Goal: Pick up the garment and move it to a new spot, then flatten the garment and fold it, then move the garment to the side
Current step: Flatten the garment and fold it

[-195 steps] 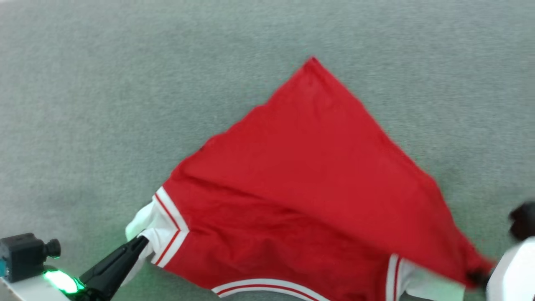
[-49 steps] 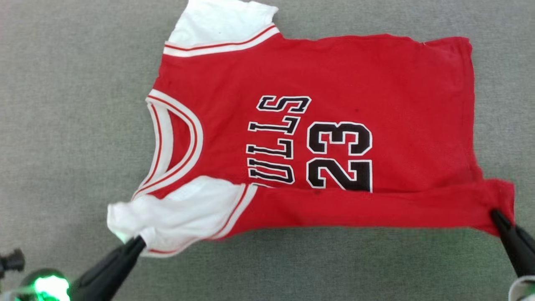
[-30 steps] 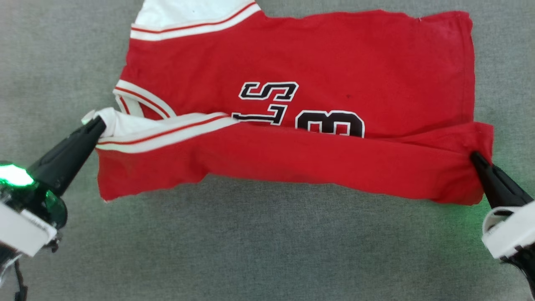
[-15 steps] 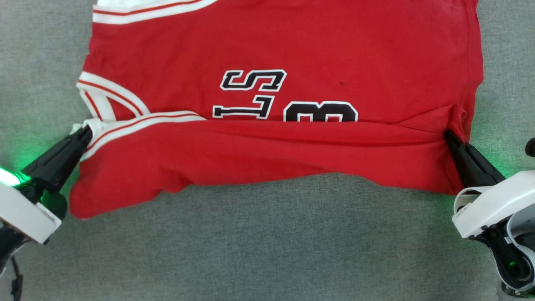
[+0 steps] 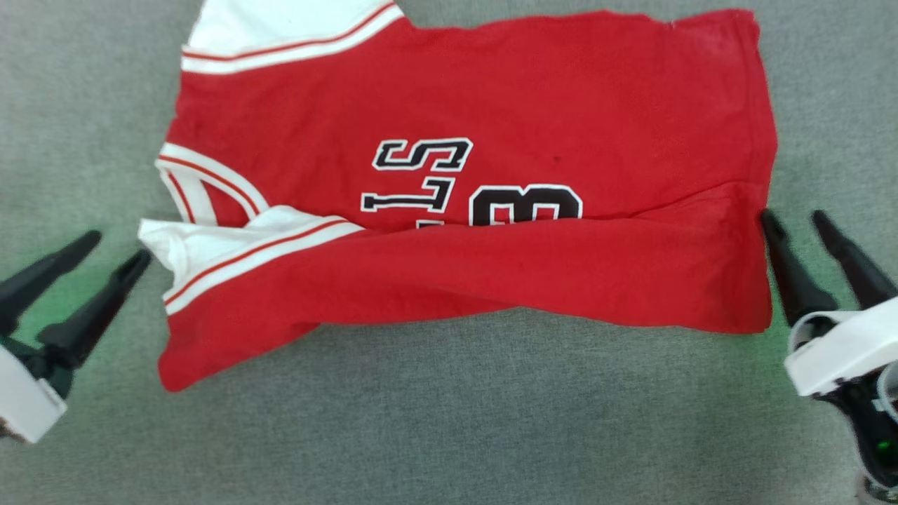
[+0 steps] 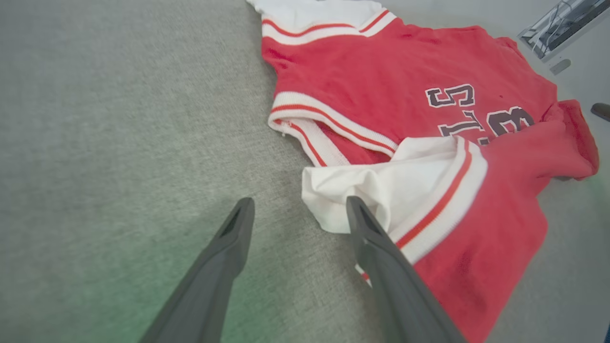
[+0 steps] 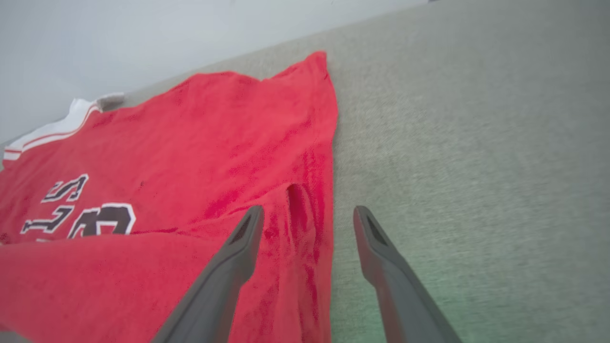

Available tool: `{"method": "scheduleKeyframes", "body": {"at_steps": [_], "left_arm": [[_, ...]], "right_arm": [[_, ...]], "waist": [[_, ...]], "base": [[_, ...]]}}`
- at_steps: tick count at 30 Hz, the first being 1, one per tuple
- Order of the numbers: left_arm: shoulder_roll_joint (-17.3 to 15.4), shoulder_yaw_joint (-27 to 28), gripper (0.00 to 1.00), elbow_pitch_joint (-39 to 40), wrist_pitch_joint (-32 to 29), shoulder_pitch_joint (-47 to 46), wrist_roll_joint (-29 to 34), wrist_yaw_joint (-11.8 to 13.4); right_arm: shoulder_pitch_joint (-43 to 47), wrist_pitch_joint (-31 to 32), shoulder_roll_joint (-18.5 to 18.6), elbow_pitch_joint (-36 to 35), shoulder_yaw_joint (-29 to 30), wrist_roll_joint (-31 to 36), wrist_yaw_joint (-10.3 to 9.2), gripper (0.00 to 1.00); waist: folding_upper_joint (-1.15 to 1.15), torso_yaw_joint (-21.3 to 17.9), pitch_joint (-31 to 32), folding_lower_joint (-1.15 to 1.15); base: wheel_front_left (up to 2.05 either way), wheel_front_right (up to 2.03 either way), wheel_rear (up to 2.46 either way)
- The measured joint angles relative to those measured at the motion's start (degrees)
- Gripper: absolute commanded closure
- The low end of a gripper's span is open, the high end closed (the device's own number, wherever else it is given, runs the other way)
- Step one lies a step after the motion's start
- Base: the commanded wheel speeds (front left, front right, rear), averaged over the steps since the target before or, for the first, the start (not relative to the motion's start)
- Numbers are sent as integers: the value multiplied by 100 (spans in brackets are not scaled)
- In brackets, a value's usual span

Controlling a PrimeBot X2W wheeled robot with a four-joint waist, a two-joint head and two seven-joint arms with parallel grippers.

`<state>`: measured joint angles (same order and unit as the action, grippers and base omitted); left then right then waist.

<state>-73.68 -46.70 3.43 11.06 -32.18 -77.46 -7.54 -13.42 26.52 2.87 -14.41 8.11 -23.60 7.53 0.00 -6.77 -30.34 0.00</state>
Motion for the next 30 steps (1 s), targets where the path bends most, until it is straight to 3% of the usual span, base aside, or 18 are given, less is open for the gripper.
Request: {"method": "scheduleKeyframes", "body": {"at_steps": [4, 8, 13, 18, 25, 30], "left_arm": [[-353, -356, 0, 52, -280, -268, 51, 0], [-545, -641, 0, 270, -1209, -509, -271, 0], [-566, -829, 0, 884, -2625, -832, -959, 0], [-435, -842, 0, 787, -3478, -1127, -1282, 0], [-73, -969, 0, 165, -3816, -1155, -1325, 0], [-5, -993, 0, 8, -3925, -1093, -1506, -9]], "right_arm": [[-10, 110, 3, -185, 279, 1, 0, 0], [-20, 285, 5, -303, 360, 10, 0, 0], [-26, 403, 1, -401, 345, 16, 0, 0], [-24, 408, 1, -450, 233, -3, 0, 0], [53, 322, 5, -553, 121, -31, 0, 0], [148, 300, 5, -703, 111, -44, 0, 0]], "waist": [[0, 37, 268, 0], [0, 96, 491, 0], [0, 169, 601, 0], [0, 104, 518, 0], [0, -110, 301, 0], [0, -273, 168, 0]], "base": [[0, 0, 0], [0, 0, 0], [0, 0, 0], [0, 0, 0], [0, 0, 0], [0, 0, 0]]}}
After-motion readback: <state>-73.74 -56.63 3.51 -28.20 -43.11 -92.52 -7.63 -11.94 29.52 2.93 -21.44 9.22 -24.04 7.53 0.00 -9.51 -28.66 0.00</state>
